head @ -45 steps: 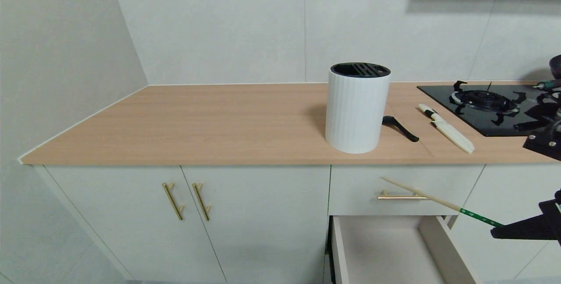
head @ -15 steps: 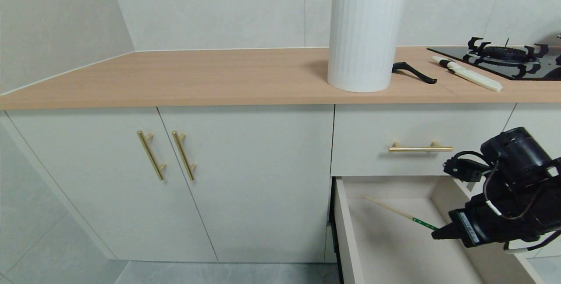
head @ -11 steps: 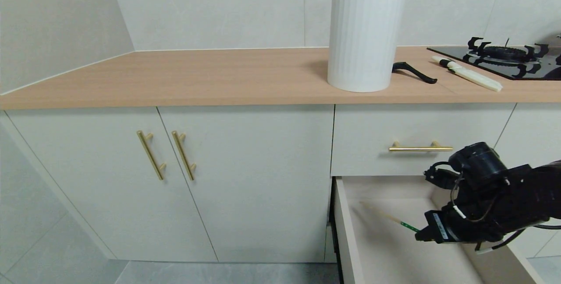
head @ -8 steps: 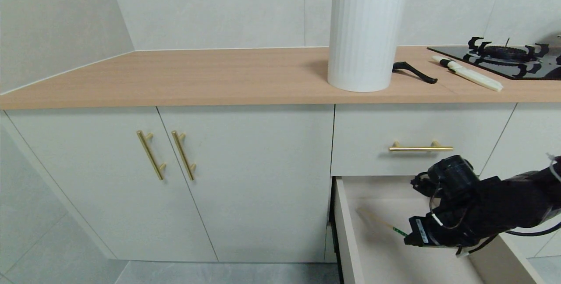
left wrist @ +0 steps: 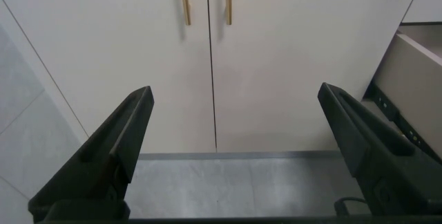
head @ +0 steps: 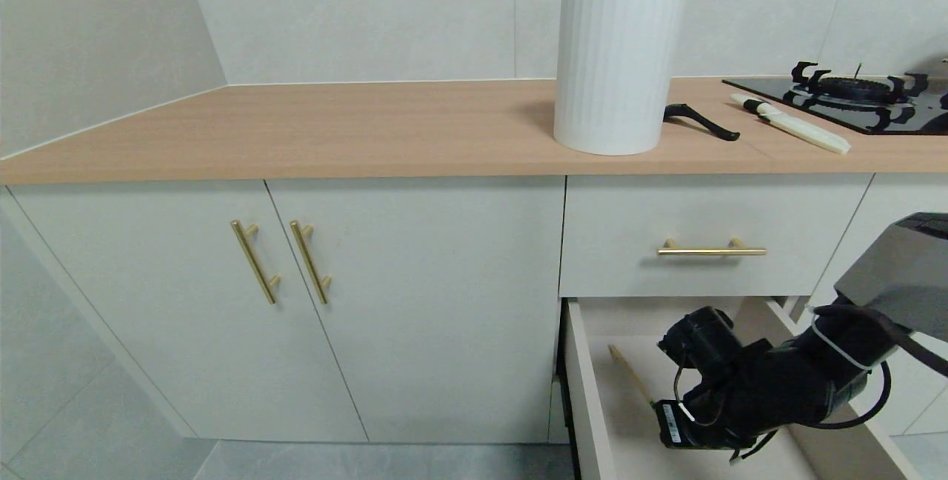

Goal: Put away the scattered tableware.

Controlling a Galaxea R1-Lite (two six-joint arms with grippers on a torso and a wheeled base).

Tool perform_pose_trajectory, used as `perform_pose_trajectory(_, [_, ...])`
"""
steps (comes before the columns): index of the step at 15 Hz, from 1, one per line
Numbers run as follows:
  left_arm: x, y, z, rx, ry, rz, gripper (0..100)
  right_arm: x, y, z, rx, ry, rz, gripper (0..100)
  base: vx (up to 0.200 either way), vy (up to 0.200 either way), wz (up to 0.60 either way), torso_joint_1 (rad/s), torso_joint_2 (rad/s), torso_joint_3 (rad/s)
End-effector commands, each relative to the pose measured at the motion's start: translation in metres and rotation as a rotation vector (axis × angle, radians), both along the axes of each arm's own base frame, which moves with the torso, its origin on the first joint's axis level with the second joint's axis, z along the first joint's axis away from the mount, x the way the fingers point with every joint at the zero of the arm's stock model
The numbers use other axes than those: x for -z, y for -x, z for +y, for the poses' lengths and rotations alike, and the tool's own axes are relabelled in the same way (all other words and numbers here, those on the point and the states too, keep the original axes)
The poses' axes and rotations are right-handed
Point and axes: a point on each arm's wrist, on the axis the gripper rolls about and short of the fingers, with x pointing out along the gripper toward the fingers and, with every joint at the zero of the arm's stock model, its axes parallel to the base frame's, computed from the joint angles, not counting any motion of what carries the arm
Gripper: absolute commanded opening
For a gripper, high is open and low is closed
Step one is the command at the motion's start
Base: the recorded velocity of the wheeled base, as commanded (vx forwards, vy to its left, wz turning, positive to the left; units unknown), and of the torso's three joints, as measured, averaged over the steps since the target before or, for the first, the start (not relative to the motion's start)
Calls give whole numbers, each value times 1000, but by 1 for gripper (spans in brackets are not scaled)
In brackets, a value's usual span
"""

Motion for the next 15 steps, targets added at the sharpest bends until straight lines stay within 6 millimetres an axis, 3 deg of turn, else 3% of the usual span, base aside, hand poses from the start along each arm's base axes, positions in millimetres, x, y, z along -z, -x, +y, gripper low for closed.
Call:
perform_pose_trajectory(1, [0,0,0,0,0,0,100,9,0,3,-7,8,13,0,0,0,0,0,0,0])
perform_pose_trajectory(10, [0,0,0,0,0,0,100,12,-3,4,-1,4,-2,0,0,0,0,0,0,0])
perform_pose_trajectory(11, [0,0,0,0,0,0,100,12,-3,4,-1,4,-2,100,0,0,0,0,0,0])
perform_pose_trajectory(15, [0,0,0,0,0,0,100,8,-2,4,9,-5,-11,100,0,0,0,0,0,0])
